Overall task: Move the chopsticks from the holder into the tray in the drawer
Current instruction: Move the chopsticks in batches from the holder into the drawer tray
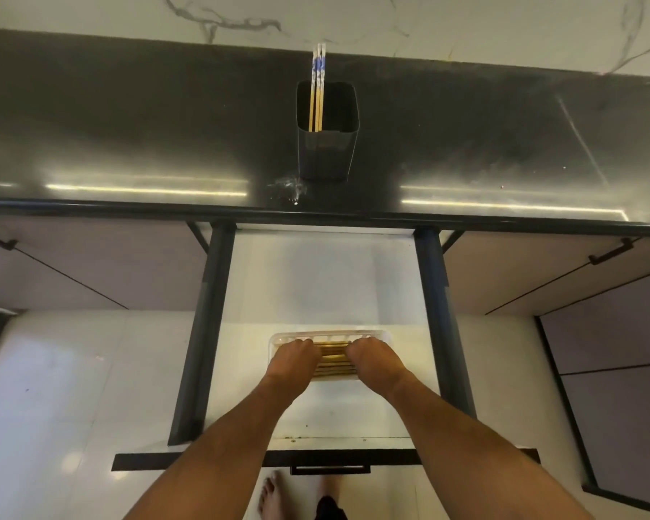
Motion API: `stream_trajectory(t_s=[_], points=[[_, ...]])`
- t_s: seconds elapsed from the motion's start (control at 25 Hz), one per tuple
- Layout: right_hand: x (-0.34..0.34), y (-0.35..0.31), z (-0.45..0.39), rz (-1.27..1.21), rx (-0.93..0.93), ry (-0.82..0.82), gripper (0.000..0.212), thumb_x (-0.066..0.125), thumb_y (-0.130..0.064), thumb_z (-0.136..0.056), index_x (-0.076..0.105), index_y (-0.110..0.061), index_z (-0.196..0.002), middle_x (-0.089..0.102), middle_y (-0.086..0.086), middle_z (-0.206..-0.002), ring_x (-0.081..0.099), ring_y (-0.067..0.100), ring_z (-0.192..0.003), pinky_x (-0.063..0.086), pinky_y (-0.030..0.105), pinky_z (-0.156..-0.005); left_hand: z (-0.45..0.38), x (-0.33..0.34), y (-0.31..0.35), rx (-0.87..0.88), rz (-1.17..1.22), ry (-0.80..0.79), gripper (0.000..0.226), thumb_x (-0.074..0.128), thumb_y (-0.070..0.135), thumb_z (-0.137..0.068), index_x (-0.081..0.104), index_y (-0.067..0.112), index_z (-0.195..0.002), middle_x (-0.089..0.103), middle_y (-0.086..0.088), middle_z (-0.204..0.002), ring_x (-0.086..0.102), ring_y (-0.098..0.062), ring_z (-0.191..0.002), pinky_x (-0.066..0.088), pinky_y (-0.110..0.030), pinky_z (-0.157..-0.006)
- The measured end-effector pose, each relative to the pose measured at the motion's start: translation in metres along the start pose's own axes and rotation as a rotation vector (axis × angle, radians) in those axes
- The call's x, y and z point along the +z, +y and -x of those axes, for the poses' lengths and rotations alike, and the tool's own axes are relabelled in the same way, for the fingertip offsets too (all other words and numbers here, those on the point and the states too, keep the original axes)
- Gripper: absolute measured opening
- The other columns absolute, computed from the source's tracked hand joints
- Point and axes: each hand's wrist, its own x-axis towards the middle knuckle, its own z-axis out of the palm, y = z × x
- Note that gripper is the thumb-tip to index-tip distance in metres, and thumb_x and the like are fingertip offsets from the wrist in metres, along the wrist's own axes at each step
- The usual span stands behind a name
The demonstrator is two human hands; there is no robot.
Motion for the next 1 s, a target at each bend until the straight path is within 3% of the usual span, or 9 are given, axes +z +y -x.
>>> stream_trajectory(t_s=[0.28, 0.76, 1.0], points=[[-0.003, 0.004, -0.006, -0.060, 0.004, 0.023, 0.028, 0.060, -0.011, -0.083, 0.070, -0.018, -0.109, 0.069, 0.005, -0.111, 0.066, 0.027, -0.103, 0.053, 0.039, -0.092, -0.005, 0.001, -0.007, -0.018, 0.050, 0.033, 0.030, 0.064, 0.007, -0.086, 0.070, 0.014, -0.115, 0.067, -0.007, -0.115, 0.066, -0.025, -0.104, 0.056, -0.035, -0.087], [0.011, 0.001, -0.008, -0.057, 0.062, 0.079, 0.023, 0.065, -0.016, -0.094, 0.070, -0.015, -0.117, 0.068, 0.009, -0.117, 0.065, 0.025, -0.107, 0.052, 0.035, -0.094, -0.005, 0.011, -0.009, -0.100, 0.050, 0.056, 0.037, 0.075, 0.009, -0.084, 0.068, 0.018, -0.119, 0.067, -0.004, -0.119, 0.066, -0.021, -0.105, 0.056, -0.031, -0.089], [0.011, 0.002, -0.008, -0.094, 0.091, 0.076, 0.026, 0.065, -0.019, -0.096, 0.065, -0.015, -0.122, 0.066, 0.008, -0.121, 0.062, 0.025, -0.110, 0.052, 0.034, -0.096, -0.002, 0.016, -0.005, -0.121, 0.107, 0.087, 0.048, 0.077, 0.011, -0.085, 0.061, 0.014, -0.131, 0.061, -0.006, -0.129, 0.061, -0.020, -0.114, 0.056, -0.031, -0.094]])
